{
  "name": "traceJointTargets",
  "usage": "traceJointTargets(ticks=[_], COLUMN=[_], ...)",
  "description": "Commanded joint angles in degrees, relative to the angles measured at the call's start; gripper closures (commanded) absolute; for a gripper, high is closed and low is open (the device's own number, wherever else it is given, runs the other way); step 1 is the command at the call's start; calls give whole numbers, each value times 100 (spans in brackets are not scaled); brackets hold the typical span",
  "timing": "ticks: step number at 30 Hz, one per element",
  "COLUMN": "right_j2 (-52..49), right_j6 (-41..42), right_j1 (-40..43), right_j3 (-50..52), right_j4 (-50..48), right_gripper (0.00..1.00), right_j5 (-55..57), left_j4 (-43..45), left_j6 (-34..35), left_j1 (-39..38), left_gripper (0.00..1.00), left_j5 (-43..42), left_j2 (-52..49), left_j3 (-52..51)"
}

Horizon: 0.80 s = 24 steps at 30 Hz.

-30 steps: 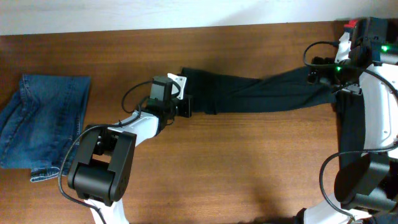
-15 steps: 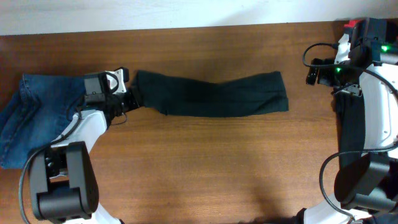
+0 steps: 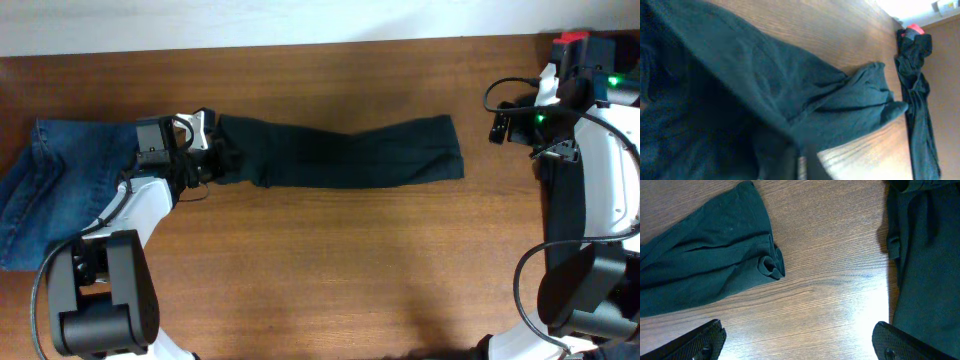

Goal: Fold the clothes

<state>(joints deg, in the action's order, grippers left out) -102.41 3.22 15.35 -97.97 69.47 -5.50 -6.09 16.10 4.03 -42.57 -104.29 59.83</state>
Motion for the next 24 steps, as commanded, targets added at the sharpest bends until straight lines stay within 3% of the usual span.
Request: traceJointTargets(ticks=[1,5,8,10,11,12,13,14,18,24], right_j2=[-20,-20,-20,-20,-20,-20,-20,-20,-20,-20], right_j6=[63,-236,-297,-299,-302,-330,-343,-345,-387,-662], right_j1=[4,4,4,-7,-7,-7,-7,-7,-7,-116], right_j3=[33,33,33,33,33,33,33,33,33,33], right_j4=[20,22,20,22,22,26,31,35,57,168], right_gripper=[1,0,0,0,0,0,0,0,0,0], right_j5=[-52,-603,-918,-931,-931,-931,-931,-931,-931,-931], left_j4=[678,3342,4317,4041,3842,3292,3082,2660,1508,756], left_j6=[70,732,769,767,767,763,763,761,308,240], left_j1=[-2,-52,-205,-389,-442,-555,-592,-660,-831,-833], left_gripper=[100,100,100,96,78,40,26,20,8,8], left_j5=[76,378,2291,3475,3484,3344,3305,3274,3281,3080], left_j2=[114,168,168,151,149,138,133,122,111,114], left_j3=[46,74,146,251,278,291,291,289,289,289])
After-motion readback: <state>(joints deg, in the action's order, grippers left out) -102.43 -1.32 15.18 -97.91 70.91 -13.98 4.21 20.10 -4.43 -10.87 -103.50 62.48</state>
